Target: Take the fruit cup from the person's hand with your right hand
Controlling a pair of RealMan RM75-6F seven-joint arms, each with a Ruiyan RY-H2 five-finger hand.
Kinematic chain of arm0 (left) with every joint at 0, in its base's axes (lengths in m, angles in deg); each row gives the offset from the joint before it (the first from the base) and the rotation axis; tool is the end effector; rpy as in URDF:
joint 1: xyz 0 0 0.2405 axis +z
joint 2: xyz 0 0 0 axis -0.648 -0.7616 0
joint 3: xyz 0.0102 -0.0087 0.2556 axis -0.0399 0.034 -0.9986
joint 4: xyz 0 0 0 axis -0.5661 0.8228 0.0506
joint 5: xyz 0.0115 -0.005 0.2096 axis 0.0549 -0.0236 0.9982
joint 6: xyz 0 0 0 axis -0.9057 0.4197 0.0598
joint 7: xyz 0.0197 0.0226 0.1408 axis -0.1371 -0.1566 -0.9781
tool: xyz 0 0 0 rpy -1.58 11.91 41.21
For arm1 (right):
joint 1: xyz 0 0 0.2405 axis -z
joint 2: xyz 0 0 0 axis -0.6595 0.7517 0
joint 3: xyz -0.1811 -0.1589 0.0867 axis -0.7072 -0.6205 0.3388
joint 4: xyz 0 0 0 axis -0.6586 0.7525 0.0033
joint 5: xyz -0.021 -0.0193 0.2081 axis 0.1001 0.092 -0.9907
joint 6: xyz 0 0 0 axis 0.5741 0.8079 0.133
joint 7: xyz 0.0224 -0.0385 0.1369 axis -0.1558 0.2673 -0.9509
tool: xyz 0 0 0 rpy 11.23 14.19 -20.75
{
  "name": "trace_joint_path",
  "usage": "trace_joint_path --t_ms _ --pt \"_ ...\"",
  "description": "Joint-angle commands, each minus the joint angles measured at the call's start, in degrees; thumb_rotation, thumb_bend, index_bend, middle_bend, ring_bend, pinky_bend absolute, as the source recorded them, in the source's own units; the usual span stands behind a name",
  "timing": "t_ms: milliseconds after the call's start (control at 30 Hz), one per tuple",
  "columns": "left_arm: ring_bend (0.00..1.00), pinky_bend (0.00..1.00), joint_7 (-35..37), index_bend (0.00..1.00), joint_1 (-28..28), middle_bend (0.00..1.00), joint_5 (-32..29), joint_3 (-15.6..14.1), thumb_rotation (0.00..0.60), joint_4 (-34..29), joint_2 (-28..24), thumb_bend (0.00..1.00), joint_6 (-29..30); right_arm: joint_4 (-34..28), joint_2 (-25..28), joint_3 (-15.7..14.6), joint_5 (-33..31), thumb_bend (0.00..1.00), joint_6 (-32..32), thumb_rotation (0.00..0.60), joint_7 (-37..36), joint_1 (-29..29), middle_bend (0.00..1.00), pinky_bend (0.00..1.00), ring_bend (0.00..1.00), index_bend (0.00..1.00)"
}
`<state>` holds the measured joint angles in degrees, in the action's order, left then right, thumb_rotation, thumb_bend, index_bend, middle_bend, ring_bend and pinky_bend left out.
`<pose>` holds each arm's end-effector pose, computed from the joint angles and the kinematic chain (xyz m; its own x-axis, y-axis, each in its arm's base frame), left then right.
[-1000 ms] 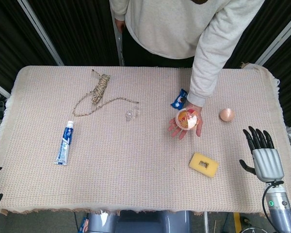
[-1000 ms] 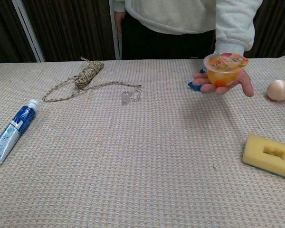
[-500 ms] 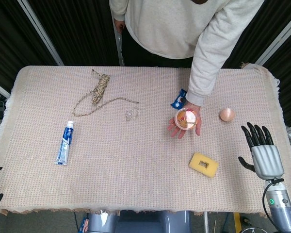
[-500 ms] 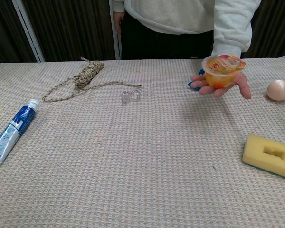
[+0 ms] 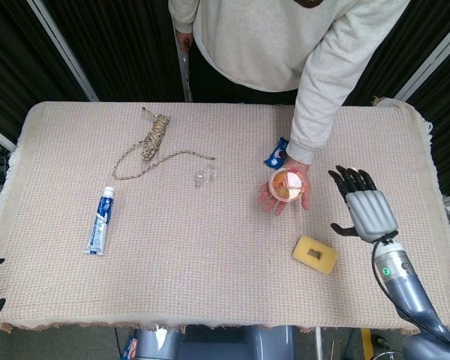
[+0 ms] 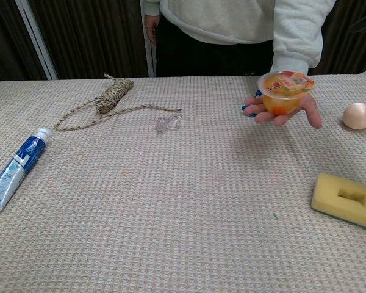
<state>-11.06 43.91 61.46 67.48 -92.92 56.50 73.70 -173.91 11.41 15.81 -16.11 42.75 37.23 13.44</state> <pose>-0.3440 0.0924 0.1936 0.3427 0.2364 0.9092 0.9265 0.0751 -0.3687 -0.1861 -0.3037 0.1412 0.4774 -0.1541 0.8650 -0.8754 -0.1687 0.4531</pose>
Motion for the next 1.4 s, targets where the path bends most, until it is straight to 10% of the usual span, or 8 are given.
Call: trace_joint_path --t_ms 33,967,1233,1400 --pt "0.00 0.00 0.02 0.19 -0.07 0.00 -0.07 0.03 0.600 -0.03 0.00 0.37 -0.13 -2.33 -1.33 1.44 -9.28 0.10 -3.49 0.600 9.52 -7.71 0.00 0.00 0.00 0.07" --pt "0.00 0.00 0.63 0.23 -0.84 0.00 -1.03 0.28 0.600 -0.75 -0.38 0.37 -1.68 11.84 -15.64 -1.98 -26.64 0.12 -3.24 0.600 18.57 -22.84 0.05 0.06 0.01 0.16" --pt "0.00 0.00 0.87 0.23 -0.88 0.00 -1.03 0.28 0.600 -0.67 -0.39 0.37 -1.72 15.56 -19.17 -2.82 -21.01 0.17 1.34 0.600 15.36 -22.39 0.49 0.47 0.45 0.55" --pt "0.00 0.00 0.86 0.24 -0.87 0.00 -1.04 0.28 0.600 -0.73 -0.40 0.37 -1.70 16.30 -20.50 -3.04 -13.38 0.18 4.92 0.600 11.21 -20.84 0.57 0.53 0.52 0.63"
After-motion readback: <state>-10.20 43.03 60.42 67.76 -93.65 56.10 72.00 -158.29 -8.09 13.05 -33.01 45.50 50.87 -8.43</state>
